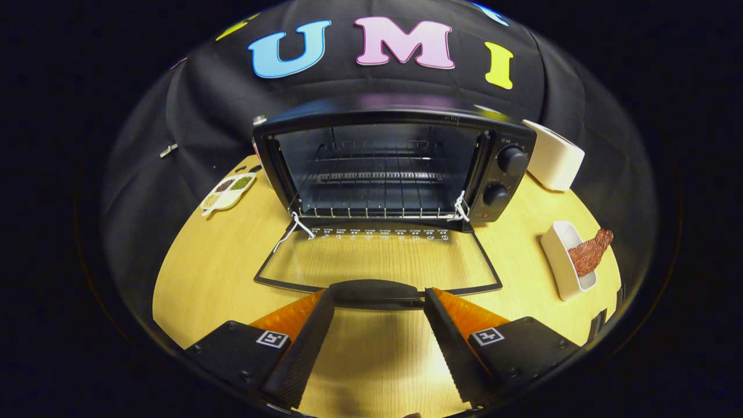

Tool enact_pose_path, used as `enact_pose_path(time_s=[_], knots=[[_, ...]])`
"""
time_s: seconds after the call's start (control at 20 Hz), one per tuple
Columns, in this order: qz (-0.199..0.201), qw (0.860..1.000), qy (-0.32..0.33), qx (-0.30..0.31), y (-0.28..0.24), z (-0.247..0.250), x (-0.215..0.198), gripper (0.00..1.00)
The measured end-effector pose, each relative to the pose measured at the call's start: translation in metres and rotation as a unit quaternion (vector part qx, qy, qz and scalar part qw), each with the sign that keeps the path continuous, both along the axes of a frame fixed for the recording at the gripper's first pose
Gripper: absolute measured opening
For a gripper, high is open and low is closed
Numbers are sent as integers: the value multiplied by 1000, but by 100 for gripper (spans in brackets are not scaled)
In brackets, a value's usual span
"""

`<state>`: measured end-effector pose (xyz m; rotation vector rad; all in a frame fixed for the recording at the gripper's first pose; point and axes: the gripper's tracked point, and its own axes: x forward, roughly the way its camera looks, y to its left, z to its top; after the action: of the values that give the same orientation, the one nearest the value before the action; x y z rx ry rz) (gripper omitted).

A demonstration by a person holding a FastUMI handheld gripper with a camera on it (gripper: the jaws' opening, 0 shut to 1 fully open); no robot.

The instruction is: Open the toaster oven, put the food inside, and close the toaster oven door.

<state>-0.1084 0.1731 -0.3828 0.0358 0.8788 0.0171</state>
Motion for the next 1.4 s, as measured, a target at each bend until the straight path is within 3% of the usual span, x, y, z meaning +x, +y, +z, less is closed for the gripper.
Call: enact_pose_path(time_s=[0.25, 0.4, 0.7, 0.85, 1.05, 1.4], knots=[[17, 1000, -15, 6, -1, 14, 7, 98], [49, 998, -32, 21, 5, 34, 14, 98], [122, 987, -85, 64, 2, 99, 12, 97], [137, 979, -118, 94, -9, 136, 14, 98], [140, 976, -136, 99, -49, 173, 24, 97], [150, 984, -61, 80, -164, 185, 34, 98]])
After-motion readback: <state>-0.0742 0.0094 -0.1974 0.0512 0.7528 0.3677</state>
